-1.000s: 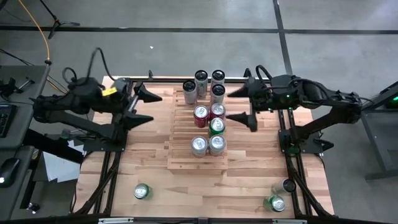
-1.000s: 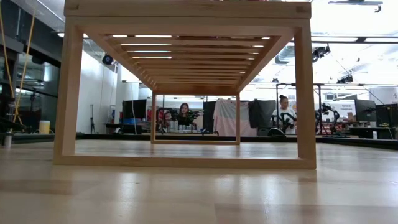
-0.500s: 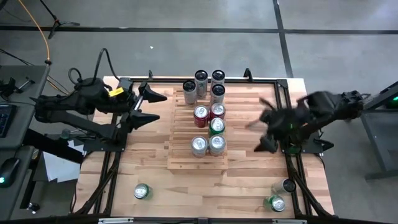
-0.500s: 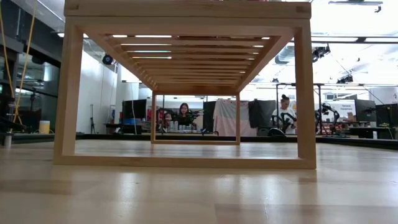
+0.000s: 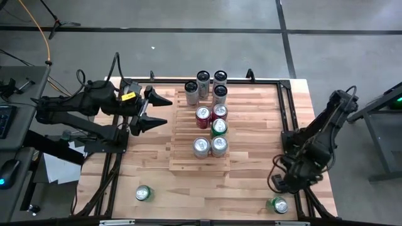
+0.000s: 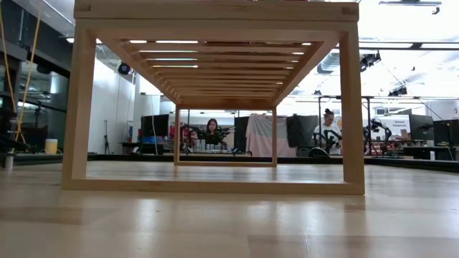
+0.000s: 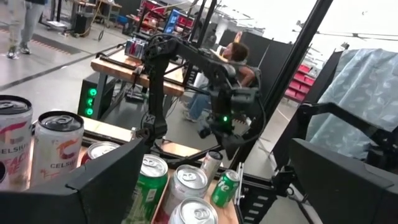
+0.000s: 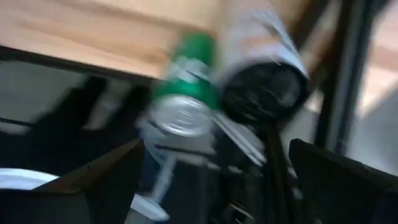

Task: Place canned beverage on shelf
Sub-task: Put the white pink can on the shelf

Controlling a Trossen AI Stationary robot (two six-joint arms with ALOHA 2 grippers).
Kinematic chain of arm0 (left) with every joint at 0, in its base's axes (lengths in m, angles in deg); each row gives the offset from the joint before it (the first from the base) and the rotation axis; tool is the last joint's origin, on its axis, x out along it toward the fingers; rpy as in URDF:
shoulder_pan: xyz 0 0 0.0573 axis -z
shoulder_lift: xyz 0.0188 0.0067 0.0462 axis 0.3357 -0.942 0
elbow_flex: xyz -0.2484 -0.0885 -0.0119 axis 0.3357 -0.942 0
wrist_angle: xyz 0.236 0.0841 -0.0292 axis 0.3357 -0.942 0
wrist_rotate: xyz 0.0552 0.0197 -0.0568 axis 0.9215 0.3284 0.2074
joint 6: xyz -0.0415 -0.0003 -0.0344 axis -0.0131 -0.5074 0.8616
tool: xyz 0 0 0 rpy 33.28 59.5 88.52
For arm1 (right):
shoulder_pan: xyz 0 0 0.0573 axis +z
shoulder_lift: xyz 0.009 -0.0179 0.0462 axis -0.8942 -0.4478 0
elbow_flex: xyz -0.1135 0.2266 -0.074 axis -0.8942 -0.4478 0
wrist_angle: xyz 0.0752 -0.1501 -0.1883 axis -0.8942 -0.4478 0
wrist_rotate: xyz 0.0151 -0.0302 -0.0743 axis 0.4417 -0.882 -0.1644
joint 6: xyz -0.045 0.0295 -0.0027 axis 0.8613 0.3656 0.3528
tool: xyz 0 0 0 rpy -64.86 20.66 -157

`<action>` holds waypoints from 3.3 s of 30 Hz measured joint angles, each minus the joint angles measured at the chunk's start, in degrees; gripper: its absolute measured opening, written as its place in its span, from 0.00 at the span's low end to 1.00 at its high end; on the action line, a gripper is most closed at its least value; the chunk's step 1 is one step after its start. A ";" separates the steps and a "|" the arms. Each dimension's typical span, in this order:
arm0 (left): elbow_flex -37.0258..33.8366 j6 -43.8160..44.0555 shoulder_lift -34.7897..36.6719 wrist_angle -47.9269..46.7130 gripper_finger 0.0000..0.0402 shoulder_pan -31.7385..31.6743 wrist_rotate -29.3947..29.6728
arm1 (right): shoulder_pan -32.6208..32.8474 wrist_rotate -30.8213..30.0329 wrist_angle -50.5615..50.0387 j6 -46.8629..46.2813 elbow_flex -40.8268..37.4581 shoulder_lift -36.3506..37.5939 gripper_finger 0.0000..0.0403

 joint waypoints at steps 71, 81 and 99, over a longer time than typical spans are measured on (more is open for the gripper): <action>0.00 -2.48 0.19 18.51 0.98 0.00 0.29 | -17.83 -50.08 18.70 149.98 48.85 -12.34 0.59; 0.02 2.06 0.19 24.32 0.98 0.00 0.31 | -29.90 -62.62 18.68 183.76 49.76 -20.17 0.59; 0.02 -4.57 0.17 11.76 0.98 0.02 10.95 | -30.34 -60.01 22.03 185.97 49.76 -20.39 0.59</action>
